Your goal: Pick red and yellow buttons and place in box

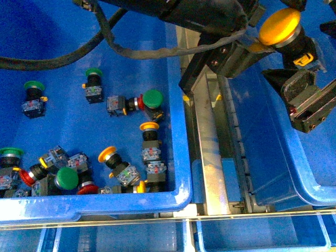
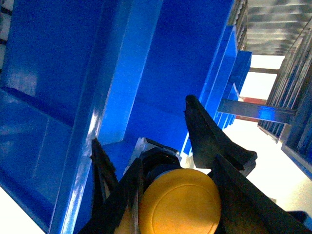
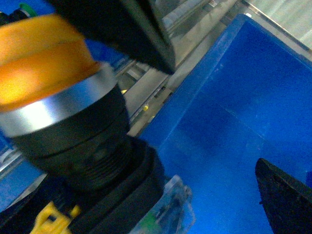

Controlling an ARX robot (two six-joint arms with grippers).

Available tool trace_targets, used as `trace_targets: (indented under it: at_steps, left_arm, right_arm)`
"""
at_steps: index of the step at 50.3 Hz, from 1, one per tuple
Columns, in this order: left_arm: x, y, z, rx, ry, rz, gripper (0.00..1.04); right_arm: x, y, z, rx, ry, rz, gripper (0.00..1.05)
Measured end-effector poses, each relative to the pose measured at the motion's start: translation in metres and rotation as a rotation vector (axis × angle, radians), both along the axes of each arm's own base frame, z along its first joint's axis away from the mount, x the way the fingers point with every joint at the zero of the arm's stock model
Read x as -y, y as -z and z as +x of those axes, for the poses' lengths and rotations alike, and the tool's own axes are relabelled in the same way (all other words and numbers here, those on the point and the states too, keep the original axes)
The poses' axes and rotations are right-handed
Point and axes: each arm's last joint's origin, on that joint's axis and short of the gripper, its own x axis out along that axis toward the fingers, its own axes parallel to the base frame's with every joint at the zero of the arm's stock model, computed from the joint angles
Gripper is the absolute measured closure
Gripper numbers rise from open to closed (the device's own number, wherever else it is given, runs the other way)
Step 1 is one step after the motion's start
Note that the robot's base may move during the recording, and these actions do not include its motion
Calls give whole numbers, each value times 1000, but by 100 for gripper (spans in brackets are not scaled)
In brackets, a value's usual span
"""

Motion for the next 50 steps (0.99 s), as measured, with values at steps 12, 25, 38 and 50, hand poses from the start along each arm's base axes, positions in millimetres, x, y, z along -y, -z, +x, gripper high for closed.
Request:
trace_targets:
  at_steps: [12, 25, 38, 50]
  left_arm:
    - [0, 0, 0, 0, 3, -1, 71]
    - [1, -4, 2, 14, 3, 0, 71]
    - [1, -4, 2, 20, 3, 14, 67]
    - [0, -2, 2, 62, 1, 55, 34]
  right_arm:
    - [-1, 1, 2, -2, 1, 2, 27]
    - [-1, 0, 2, -11, -20, 16, 63]
    - [0, 1, 0, -15, -23, 15, 64]
    - [1, -1, -1, -8, -17, 10, 64]
